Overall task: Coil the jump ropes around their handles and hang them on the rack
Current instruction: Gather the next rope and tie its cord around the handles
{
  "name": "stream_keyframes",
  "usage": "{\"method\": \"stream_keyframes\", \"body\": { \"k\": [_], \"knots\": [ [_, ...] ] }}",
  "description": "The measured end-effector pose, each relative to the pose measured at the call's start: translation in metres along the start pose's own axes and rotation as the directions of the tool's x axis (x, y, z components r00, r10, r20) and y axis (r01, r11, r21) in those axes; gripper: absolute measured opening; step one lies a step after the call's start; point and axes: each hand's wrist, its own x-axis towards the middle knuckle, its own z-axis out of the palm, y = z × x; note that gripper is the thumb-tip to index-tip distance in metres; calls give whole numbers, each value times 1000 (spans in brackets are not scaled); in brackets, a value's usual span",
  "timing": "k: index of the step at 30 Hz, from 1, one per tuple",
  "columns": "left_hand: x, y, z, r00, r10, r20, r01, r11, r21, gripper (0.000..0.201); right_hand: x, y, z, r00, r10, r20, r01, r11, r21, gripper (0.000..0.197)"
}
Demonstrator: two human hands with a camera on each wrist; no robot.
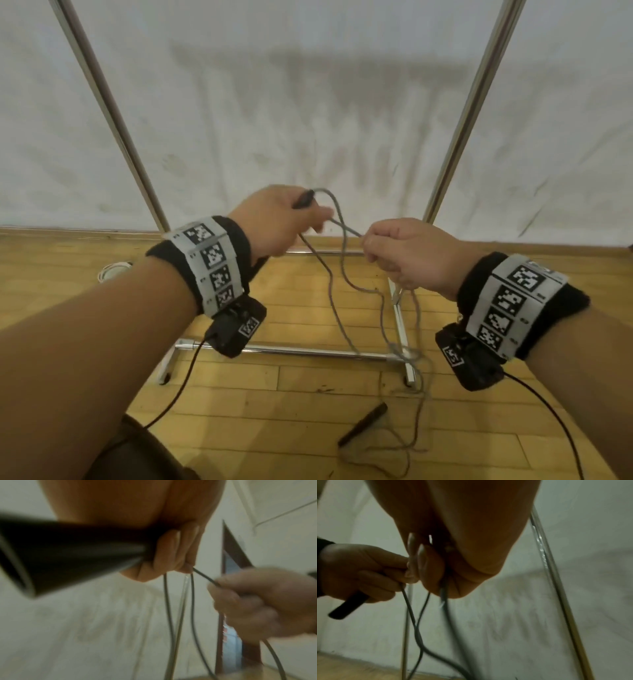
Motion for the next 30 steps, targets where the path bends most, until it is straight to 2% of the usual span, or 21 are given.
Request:
{"method": "stream_keyframes", "body": {
  "k": [1,3,5,7,9,11,13,15,17,18,20,23,25,26,28,30],
  "knots": [
    [5,-6,-12,991,-28,-134,25,999,-23,29,0,10,-5,999,33,2,-33,999,-40,31],
    [10,-21,-42,925,-109,-363,88,993,-73,32,-3,34,-17,994,107,36,-99,977,-190,36],
    [10,-40,-66,865,-169,-472,161,985,-58,34,-8,58,-29,982,176,66,-148,939,-312,40],
    [11,-54,-78,831,-197,-521,236,972,10,34,-13,77,-38,978,206,17,-175,867,-466,43],
    [13,-59,-79,816,-230,-530,314,947,74,34,-14,88,-37,969,246,-28,-209,751,-626,46],
    [13,-55,-73,847,-227,-481,354,916,190,34,-10,89,-32,958,285,-30,-212,634,-744,47],
    [10,-46,-59,905,-179,-387,325,877,355,33,-5,79,-25,959,284,-7,-186,609,-771,44],
    [5,-32,-38,963,-94,-251,202,871,448,29,0,61,-18,979,202,20,-128,691,-712,39],
    [-3,-17,-14,997,-44,-61,63,931,359,20,3,40,-12,996,90,14,-62,781,-621,35],
    [-6,-10,-3,999,-27,42,14,958,286,22,3,30,-8,999,53,-1,-45,832,-553,33],
    [-9,-3,19,973,9,229,-52,982,179,24,2,11,-1,999,10,-32,-21,922,-387,31],
    [-9,1,39,932,43,361,-77,994,80,22,-1,-10,2,997,-10,-78,2,994,-107,30],
    [-6,-2,41,932,43,361,-57,998,27,18,-4,-17,0,996,-31,-89,35,999,40,30],
    [-4,-4,38,947,35,320,-45,999,25,22,-5,-17,-2,996,-42,-83,49,996,78,30],
    [5,-7,25,992,23,125,-32,997,63,27,-5,-12,-4,998,-46,-52,50,996,79,31],
    [16,-12,2,990,4,-139,7,997,81,26,-3,5,-10,1000,-2,-1,2,1000,21,34]
  ]
}}
